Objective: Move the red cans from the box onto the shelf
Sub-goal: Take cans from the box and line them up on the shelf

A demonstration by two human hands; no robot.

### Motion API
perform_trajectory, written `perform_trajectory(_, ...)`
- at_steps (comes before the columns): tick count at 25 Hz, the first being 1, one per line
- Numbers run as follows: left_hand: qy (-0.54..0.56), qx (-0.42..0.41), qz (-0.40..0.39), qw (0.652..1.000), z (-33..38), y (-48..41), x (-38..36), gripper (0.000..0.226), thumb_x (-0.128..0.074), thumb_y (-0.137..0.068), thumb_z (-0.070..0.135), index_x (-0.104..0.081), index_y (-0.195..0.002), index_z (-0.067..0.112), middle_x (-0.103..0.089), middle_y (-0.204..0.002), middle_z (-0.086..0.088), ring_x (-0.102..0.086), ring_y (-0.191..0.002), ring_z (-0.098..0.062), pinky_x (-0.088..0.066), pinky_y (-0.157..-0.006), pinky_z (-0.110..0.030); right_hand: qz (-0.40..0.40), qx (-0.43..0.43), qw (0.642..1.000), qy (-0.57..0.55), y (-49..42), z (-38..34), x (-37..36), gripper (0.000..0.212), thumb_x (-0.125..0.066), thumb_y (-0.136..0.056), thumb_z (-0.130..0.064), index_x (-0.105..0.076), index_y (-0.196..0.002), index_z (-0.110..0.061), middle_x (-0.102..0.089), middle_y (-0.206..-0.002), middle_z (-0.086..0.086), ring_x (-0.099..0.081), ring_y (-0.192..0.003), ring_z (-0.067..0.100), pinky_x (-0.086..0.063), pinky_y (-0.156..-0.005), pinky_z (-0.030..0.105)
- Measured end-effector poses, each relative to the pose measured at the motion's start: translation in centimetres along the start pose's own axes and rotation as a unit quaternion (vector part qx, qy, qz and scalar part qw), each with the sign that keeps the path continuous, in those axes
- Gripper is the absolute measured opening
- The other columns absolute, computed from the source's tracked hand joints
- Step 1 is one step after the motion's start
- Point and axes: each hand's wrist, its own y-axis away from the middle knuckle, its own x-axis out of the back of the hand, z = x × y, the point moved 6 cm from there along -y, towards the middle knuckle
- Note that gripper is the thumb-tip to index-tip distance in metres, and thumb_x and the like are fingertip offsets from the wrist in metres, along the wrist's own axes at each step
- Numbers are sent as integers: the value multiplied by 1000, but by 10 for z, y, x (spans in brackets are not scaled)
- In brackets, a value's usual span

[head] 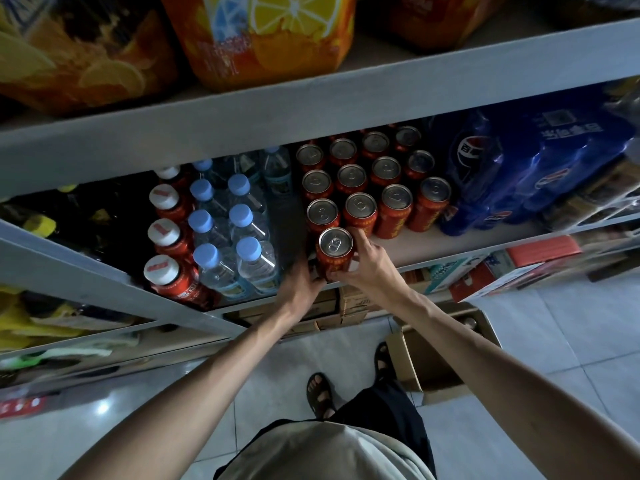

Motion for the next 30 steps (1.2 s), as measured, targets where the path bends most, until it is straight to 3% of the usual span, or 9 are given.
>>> perform_trajectory(2, -64, 1, 16, 998, -1, -1, 3, 49, -65, -90, 11, -46, -133, -1, -57, -130, -23, -55, -120, -35, -43, -103, -48, 6, 7, 1000, 26, 1, -3, 2, 83, -80, -65, -46, -39, -133, -23, -64, -128, 0, -56, -108, -7, -38, -84, -4)
perform_trajectory(5, -81, -19, 26, 996, 3, 0, 4, 56, -71, -86, 15, -46, -134, 0, -60, -128, -20, -58, -117, -33, -46, -101, -47, 20, 22, 998, 54, 1, -8, 6, 82, -82, -65, -43, -41, -133, -20, -64, -126, 2, -64, -110, 13, -48, -93, 18)
perform_trajectory(11, -49, -26, 36, 998, 14, 2, 2, 56, -77, -81, 18, -52, -129, 4, -68, -121, -14, -66, -110, -24, -53, -93, -36, 51, 7, 996, 77, 3, -18, 10, 79, -86, -66, -42, -44, -129, -19, -65, -123, 3, -64, -109, 18, -52, -95, 34)
perform_trajectory(14, -59, -36, 34, 997, 13, 3, 1, 49, -75, -83, 17, -55, -126, 6, -69, -118, -11, -66, -108, -23, -47, -77, -3, 52, 1, 995, 82, 4, -22, 10, 78, -86, -67, -41, -46, -129, -17, -64, -123, 3, -64, -109, 18, -52, -96, 35)
perform_trajectory(16, -39, -47, 39, 997, 17, 4, 1, 45, -75, -82, 14, -57, -123, 6, -71, -112, -7, -68, -104, -20, -43, -69, 4, 62, -2, 995, 83, 6, -23, 15, 74, -84, -67, -43, -48, -126, -19, -64, -122, 0, -63, -106, 14, -53, -94, 35)
perform_trajectory(19, -1, -85, 12, 996, 30, 5, -8, 53, -76, -81, 11, -52, -129, 11, -70, -118, -5, -69, -104, -14, -55, -87, -18, 98, -16, 991, 94, 15, -20, 37, 75, -75, -65, -57, -47, -126, -25, -63, -120, -6, -60, -100, 5, -50, -88, 26)
perform_trajectory(21, -7, -110, -12, 994, 41, 6, -21, 52, -75, -82, 15, -52, -128, 17, -69, -121, -4, -67, -106, -12, -55, -92, -30, 112, -40, 990, 77, 24, -9, 60, 80, -72, -62, -63, -46, -127, -26, -63, -120, -7, -58, -101, 2, -46, -89, 23)
perform_trajectory(26, -138, -119, -116, 976, 69, -8, -74, 60, -64, -87, 20, -40, -143, 19, -51, -143, -8, -50, -130, -23, -45, -106, -41, 196, -114, 973, 44, 44, 32, 135, 79, -80, -60, -48, -45, -130, -35, -61, -119, -14, -57, -106, 4, -42, -90, 23)
perform_trajectory(30, -118, -89, -189, 971, 89, -24, -114, 74, -64, -87, 13, -28, -151, 22, -41, -152, -6, -43, -137, -23, -41, -108, -34, 205, -124, 970, 36, 39, 48, 159, 73, -76, -60, -45, -47, -126, -35, -60, -109, -18, -57, -99, 3, -43, -80, 16)
